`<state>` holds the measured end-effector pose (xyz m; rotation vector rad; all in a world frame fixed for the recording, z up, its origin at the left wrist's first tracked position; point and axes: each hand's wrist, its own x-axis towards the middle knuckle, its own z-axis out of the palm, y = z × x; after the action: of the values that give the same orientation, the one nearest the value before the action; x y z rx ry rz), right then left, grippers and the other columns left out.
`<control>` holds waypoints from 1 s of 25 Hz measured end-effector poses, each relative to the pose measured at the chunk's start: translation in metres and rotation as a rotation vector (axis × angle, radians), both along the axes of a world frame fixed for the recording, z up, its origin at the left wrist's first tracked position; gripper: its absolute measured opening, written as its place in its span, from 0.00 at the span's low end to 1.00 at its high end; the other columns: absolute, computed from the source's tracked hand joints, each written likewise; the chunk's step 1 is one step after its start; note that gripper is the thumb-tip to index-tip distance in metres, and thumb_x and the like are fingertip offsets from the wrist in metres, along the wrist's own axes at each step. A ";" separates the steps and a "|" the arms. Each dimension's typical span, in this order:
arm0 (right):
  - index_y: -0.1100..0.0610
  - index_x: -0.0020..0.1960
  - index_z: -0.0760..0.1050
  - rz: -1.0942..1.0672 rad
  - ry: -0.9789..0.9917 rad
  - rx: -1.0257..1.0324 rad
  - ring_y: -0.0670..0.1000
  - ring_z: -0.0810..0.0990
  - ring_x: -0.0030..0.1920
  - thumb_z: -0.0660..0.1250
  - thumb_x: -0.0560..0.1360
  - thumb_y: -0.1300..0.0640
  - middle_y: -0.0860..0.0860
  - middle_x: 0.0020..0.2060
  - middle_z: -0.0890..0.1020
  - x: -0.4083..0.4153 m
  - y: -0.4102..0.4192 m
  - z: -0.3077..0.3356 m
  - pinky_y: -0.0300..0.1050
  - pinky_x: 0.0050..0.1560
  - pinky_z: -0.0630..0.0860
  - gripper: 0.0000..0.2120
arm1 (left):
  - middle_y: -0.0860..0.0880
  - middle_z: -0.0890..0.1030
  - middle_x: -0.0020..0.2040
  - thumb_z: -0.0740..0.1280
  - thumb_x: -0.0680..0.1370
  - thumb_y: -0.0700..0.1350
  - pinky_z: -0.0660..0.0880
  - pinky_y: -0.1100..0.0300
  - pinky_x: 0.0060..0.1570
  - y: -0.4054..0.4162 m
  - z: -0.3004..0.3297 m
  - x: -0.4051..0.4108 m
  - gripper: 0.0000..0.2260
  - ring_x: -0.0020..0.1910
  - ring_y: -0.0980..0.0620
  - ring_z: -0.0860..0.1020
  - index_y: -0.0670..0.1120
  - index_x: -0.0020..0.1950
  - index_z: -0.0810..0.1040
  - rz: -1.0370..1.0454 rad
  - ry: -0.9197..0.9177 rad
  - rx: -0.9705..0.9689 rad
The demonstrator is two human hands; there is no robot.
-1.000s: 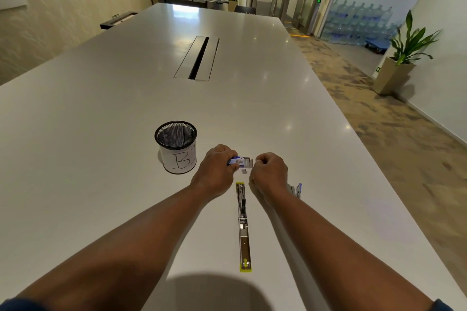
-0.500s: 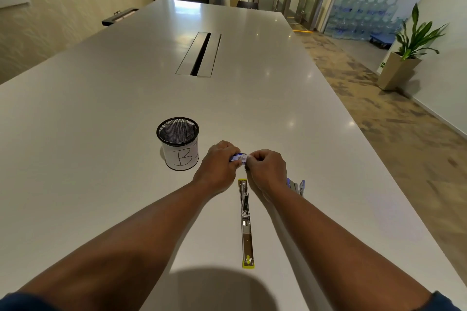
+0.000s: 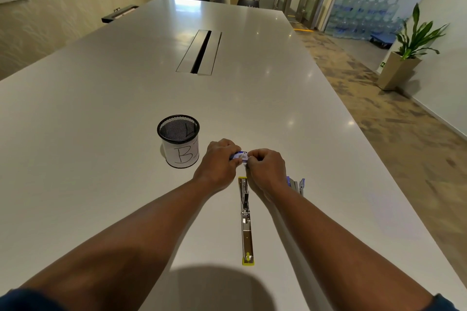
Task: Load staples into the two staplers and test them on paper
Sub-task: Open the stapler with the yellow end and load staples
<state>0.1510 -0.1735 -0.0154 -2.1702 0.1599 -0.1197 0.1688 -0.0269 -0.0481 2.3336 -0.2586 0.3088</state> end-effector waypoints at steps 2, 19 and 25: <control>0.56 0.49 0.86 0.007 -0.009 0.010 0.49 0.82 0.44 0.67 0.78 0.60 0.50 0.43 0.85 -0.001 0.000 0.000 0.42 0.45 0.76 0.09 | 0.57 0.75 0.53 0.68 0.80 0.45 0.67 0.57 0.51 0.000 0.000 0.000 0.10 0.56 0.55 0.67 0.48 0.60 0.83 -0.001 -0.003 0.001; 0.57 0.35 0.82 0.032 -0.064 -0.041 0.48 0.82 0.37 0.72 0.71 0.57 0.49 0.31 0.84 -0.024 -0.004 -0.001 0.50 0.44 0.80 0.08 | 0.63 0.71 0.49 0.71 0.77 0.40 0.64 0.72 0.49 -0.001 0.003 -0.016 0.13 0.53 0.61 0.66 0.51 0.60 0.83 0.029 -0.051 -0.047; 0.56 0.36 0.82 0.072 -0.064 0.057 0.46 0.80 0.34 0.71 0.72 0.58 0.50 0.30 0.83 -0.026 -0.010 -0.002 0.46 0.41 0.78 0.07 | 0.54 0.84 0.49 0.71 0.78 0.39 0.77 0.53 0.55 0.000 0.007 -0.021 0.09 0.54 0.50 0.79 0.50 0.55 0.86 -0.116 -0.024 -0.103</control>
<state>0.1246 -0.1832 -0.0174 -2.1098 0.0484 -0.1412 0.1478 -0.0265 -0.0413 2.2043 -0.3796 0.2869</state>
